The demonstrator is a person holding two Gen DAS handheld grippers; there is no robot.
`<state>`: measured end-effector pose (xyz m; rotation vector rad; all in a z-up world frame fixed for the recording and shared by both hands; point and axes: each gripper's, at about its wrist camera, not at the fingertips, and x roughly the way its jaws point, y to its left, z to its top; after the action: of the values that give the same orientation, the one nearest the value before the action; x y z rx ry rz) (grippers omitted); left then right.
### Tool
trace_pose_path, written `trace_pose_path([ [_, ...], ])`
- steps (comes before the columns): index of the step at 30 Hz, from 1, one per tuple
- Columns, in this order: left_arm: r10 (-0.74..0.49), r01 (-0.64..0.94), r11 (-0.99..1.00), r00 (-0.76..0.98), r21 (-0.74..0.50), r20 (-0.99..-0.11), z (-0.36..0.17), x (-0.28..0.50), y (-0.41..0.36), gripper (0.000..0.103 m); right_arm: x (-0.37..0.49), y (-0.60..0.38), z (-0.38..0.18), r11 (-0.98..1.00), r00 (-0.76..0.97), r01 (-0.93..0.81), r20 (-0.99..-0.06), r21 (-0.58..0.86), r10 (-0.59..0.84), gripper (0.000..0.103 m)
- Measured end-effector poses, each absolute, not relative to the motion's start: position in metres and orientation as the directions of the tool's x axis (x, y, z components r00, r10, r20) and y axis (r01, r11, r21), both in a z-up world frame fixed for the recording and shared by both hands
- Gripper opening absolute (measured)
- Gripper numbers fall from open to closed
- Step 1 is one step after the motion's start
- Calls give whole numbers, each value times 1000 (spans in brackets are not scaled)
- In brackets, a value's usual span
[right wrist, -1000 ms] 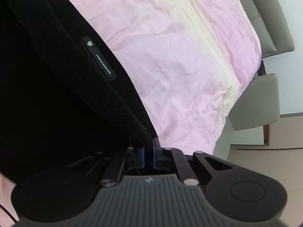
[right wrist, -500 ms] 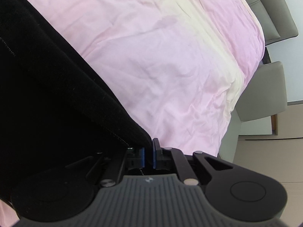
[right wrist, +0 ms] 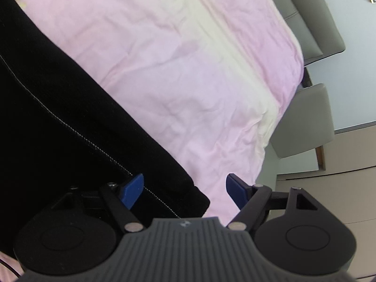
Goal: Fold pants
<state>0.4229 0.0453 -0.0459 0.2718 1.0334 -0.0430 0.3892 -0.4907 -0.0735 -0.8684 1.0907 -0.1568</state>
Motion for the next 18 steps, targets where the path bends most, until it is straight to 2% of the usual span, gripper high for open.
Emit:
trace_pose_path([
  [5, 89, 112, 979, 526, 172, -846, -7, 390, 90, 84, 353, -446, -50, 748, 522, -329, -771, -577, -365, 74],
  [11, 125, 21, 987, 516, 158, -847, -14, 347, 146, 86, 313, -364, -50, 863, 467, -400, -879, -310, -99, 73],
  [18, 50, -172, 983, 566, -59, -823, -50, 348, 193, 86, 324, -276, -74, 846, 447, -467, -894, -257, -25, 73],
])
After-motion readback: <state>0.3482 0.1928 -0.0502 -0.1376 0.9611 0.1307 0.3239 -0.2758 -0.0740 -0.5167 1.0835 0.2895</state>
